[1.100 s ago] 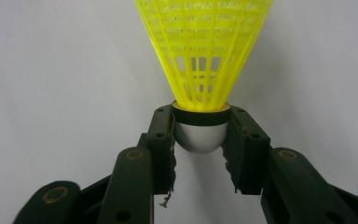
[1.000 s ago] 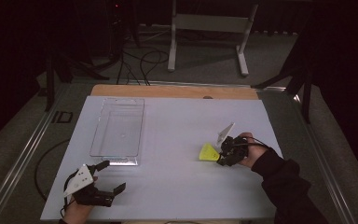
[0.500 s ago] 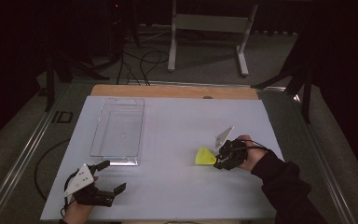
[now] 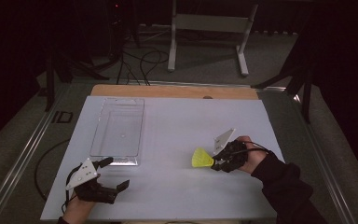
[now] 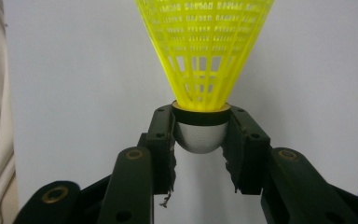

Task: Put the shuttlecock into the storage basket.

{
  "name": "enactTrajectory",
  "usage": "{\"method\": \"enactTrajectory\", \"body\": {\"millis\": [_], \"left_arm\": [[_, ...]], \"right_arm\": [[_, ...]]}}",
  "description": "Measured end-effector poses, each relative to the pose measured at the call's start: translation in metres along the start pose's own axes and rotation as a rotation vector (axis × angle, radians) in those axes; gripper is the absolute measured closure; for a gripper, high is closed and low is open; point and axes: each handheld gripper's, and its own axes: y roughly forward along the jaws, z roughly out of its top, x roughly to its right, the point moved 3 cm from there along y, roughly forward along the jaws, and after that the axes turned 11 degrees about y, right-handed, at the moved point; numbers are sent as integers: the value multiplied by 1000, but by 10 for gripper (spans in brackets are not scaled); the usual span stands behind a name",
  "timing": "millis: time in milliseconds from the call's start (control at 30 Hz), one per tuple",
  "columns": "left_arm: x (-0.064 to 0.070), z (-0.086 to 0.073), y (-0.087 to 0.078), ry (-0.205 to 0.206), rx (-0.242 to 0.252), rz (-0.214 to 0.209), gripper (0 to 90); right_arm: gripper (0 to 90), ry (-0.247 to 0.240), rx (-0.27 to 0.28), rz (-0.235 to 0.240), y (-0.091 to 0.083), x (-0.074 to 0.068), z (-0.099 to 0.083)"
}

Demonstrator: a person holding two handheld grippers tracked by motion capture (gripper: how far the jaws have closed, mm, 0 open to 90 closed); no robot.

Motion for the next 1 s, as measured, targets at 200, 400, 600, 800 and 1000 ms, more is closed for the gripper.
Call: {"method": "enactTrajectory", "body": {"millis": [200, 400, 600, 800, 1000], "left_arm": [[-5, 24, 0, 8, -42, -10, 5], [-12, 50, 0, -16, -73, -44, 5], [-17, 73, 4, -60, -87, -87, 5], [-20, 92, 11, -64, -109, -125, 5], [-24, 107, 24, -80, -156, -139, 5]], "right_arm": [[652, -26, 21, 2, -3, -6, 3], [652, -43, 33, -4, -5, -9, 6], [652, -51, 37, 9, -5, -12, 8], [652, -63, 41, 7, -5, -13, 11], [652, -70, 45, 11, -5, -14, 14]]}}
